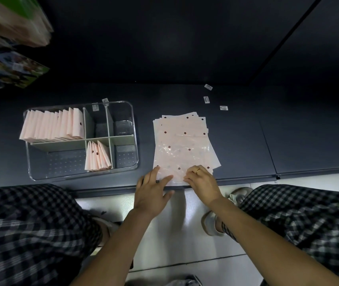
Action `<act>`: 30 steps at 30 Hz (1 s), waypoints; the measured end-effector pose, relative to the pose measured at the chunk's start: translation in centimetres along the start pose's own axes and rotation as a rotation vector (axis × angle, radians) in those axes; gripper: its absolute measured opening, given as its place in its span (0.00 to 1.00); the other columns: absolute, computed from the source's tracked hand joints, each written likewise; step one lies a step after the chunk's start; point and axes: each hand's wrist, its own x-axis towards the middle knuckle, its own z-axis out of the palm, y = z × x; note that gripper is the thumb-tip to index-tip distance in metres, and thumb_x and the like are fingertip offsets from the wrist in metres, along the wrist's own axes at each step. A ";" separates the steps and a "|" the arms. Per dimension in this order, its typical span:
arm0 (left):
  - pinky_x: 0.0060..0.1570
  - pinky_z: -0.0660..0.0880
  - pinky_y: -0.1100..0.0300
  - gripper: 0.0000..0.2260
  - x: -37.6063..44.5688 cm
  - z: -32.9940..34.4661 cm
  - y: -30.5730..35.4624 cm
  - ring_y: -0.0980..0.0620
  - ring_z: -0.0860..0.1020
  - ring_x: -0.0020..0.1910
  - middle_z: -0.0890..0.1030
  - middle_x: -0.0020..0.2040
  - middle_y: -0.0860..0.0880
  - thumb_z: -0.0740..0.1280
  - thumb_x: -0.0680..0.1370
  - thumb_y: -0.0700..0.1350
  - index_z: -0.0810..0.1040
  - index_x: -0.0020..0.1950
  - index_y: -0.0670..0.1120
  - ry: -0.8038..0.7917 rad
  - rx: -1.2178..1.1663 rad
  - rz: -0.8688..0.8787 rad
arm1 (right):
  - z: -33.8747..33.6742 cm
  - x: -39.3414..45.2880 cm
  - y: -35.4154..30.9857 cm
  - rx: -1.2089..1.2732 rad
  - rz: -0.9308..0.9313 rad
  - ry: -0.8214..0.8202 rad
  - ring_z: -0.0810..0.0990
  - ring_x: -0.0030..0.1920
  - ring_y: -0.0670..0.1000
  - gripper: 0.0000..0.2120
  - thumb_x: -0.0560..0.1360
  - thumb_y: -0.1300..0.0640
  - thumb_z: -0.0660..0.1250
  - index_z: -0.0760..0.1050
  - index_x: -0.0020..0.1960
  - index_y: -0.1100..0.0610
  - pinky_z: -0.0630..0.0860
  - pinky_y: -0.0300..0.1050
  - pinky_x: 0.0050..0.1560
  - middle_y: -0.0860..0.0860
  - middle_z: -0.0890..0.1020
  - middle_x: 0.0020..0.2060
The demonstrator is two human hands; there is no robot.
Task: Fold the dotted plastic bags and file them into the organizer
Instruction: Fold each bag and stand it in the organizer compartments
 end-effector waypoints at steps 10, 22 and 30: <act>0.66 0.59 0.57 0.23 0.7 -2.2 0.4 0.50 0.63 0.69 0.66 0.71 0.52 0.65 0.76 0.55 0.68 0.71 0.56 0.023 -0.104 -0.037 | -1.3 1.0 0.6 -0.123 -0.038 -0.354 0.70 0.50 0.53 0.11 0.73 0.71 0.57 0.69 0.49 0.58 0.72 0.48 0.46 0.53 0.74 0.49; 0.39 0.65 0.58 0.05 2.2 -2.3 -0.1 0.44 0.73 0.50 0.79 0.41 0.44 0.65 0.78 0.41 0.77 0.51 0.41 0.121 -0.555 -0.283 | -3.3 4.3 2.8 0.264 0.271 -0.669 0.63 0.34 0.50 0.06 0.78 0.65 0.51 0.62 0.48 0.55 0.63 0.45 0.34 0.49 0.68 0.35; 0.49 0.72 0.50 0.10 4.2 -2.2 0.1 0.41 0.73 0.53 0.79 0.47 0.39 0.62 0.80 0.46 0.75 0.55 0.41 0.094 -0.469 -0.343 | -1.7 5.8 2.4 0.189 0.228 -0.449 0.72 0.52 0.54 0.11 0.79 0.49 0.61 0.74 0.48 0.56 0.70 0.46 0.49 0.51 0.80 0.44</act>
